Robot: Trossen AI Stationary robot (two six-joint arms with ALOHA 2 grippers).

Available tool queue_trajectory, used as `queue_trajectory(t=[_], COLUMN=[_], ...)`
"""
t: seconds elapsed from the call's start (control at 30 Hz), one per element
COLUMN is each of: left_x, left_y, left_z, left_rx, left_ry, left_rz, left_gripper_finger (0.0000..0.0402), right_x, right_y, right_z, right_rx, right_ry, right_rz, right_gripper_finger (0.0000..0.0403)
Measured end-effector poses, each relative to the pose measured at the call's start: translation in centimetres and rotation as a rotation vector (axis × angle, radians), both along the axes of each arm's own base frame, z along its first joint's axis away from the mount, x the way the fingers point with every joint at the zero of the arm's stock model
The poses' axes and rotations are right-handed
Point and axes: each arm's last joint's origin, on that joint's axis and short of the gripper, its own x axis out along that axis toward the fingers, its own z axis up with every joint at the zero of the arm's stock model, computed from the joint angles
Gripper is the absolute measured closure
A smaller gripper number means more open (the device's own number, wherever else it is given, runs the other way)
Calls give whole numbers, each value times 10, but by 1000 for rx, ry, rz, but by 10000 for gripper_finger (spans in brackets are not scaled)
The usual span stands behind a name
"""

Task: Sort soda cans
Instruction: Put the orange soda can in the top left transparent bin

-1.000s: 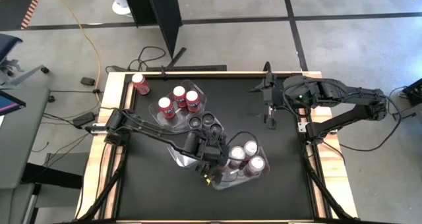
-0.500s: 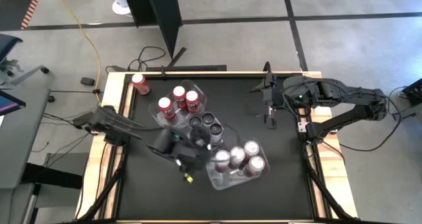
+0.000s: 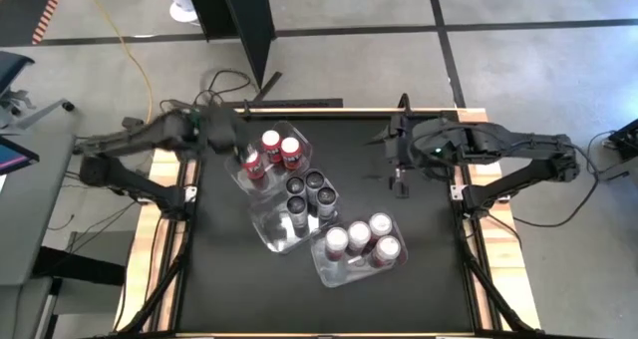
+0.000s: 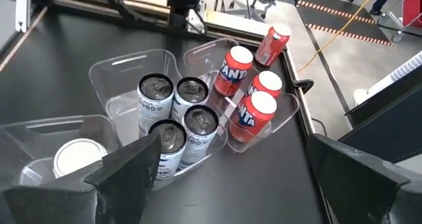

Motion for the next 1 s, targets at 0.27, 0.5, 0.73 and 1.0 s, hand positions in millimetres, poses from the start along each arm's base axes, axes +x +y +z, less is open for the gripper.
queue_trajectory(t=[0.27,0.5,0.73,1.0], left_x=[-50,-68,-58,-56], left_y=[96,170,205,230], left_z=[-21,-57,-83,-113], left_rx=[-113,-279,-382,-470], left_ry=[-58,15,101,155], left_rz=[393,517,612,681], left_gripper_finger=[40,40,34,26], right_x=[31,61,80,93], right_y=[2,3,4,10], right_z=[-16,-31,-50,-66], right_rx=[-36,-92,-94,-90], right_ry=[36,55,119,173], right_rz=[21,61,65,81], right_gripper_finger=[6,6,6,6])
